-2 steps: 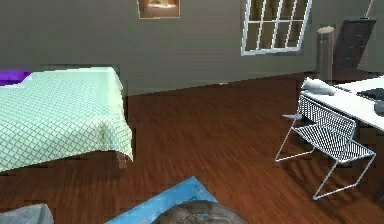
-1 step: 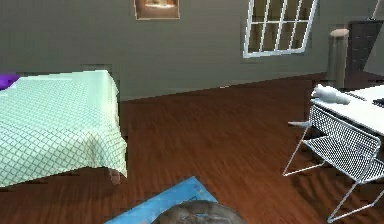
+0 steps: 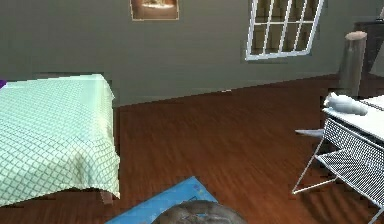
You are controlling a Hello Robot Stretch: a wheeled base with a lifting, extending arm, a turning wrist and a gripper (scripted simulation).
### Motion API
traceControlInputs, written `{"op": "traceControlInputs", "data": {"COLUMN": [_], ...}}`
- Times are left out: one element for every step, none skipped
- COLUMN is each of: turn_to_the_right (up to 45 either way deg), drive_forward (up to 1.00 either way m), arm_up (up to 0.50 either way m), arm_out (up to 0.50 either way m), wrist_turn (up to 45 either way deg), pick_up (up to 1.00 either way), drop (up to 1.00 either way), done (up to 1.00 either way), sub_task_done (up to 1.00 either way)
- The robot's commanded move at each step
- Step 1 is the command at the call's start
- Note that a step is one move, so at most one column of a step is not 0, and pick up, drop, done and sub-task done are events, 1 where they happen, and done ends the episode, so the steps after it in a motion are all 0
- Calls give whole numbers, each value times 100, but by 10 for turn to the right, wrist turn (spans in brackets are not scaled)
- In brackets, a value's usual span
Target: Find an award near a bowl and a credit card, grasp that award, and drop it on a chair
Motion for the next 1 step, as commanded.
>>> {"op": "traceControlInputs", "data": {"turn_to_the_right": [90], "drive_forward": [0], "arm_up": [0], "arm_out": [0], "wrist_turn": [0], "pick_up": [0], "drop": [0], "done": [0], "sub_task_done": [0]}}
